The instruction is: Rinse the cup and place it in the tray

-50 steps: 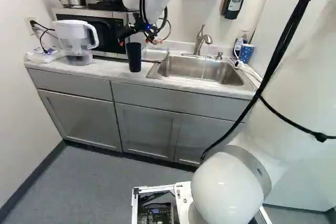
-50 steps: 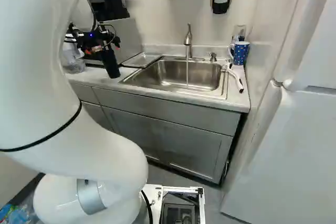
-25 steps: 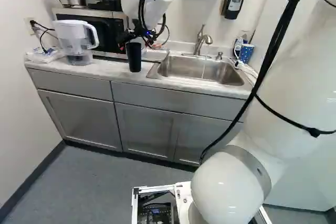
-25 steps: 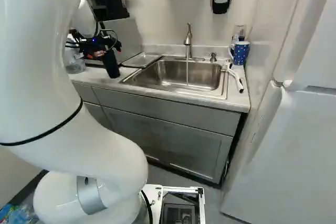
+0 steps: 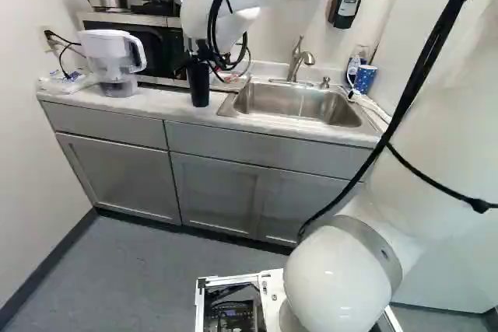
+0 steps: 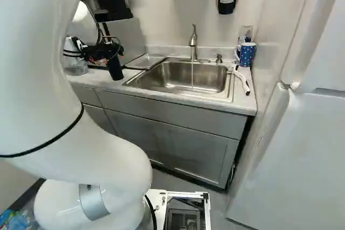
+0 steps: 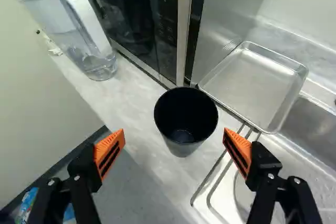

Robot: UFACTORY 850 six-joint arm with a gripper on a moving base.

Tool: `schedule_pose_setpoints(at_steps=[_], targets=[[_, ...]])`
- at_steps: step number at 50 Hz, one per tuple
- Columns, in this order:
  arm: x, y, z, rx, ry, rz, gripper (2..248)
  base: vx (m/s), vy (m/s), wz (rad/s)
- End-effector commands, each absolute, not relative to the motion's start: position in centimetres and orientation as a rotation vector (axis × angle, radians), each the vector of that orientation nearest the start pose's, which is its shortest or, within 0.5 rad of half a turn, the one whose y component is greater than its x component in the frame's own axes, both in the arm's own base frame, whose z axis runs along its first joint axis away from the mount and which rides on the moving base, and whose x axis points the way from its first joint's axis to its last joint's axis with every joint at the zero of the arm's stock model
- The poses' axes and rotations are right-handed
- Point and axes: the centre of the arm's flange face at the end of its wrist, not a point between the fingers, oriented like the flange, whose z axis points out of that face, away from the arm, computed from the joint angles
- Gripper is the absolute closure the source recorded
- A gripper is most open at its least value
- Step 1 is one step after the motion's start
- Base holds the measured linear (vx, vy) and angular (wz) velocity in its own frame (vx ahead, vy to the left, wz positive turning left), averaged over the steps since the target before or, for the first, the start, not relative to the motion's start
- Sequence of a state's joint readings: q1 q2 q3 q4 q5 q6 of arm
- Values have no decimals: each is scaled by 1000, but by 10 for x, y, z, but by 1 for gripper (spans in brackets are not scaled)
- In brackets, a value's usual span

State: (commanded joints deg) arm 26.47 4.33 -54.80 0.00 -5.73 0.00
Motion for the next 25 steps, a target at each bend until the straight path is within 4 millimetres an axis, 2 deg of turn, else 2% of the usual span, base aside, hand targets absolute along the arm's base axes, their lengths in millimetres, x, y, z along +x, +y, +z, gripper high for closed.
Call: schedule_pose_setpoints(at_steps=[25], targets=[[428, 211, 589, -2515, -586, -1372, 3, 0, 0, 0]])
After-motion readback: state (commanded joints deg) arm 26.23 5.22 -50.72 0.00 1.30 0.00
